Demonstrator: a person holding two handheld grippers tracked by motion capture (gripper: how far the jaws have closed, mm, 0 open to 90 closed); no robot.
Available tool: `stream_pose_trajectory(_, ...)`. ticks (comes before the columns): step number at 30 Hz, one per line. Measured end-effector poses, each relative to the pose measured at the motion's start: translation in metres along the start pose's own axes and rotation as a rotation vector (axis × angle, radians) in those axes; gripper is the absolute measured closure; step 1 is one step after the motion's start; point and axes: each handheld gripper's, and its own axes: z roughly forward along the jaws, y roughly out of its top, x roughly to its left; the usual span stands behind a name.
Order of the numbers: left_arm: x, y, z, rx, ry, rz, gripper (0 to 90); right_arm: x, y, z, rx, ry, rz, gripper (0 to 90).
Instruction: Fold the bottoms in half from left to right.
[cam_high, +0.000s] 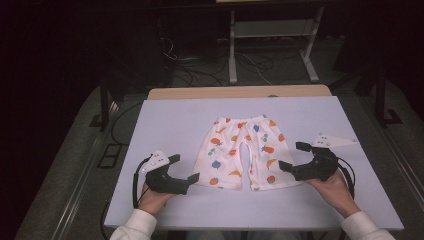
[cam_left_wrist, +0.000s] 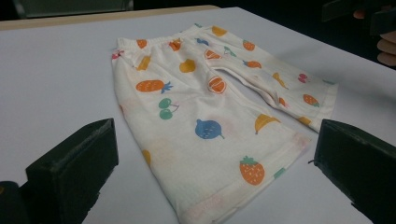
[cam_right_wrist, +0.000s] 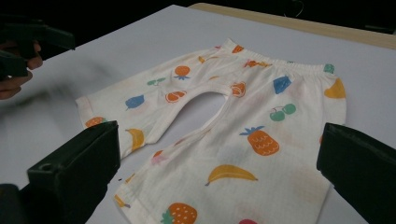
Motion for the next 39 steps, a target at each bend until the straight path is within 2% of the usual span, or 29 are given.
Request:
stream_pose_trajectory(18,0.000,0.000,0.000,-0.003,-0.002,0.000,0.0,-0.002,0.019,0.014,0.017,0.010,0.006,0.0)
stream_pose_trajectory(39,0.002,0.000,-0.001,-0.006,0.001,-0.007,0.0,-0.003,0.041,0.037,0.041,0.023,-0.011,0.0)
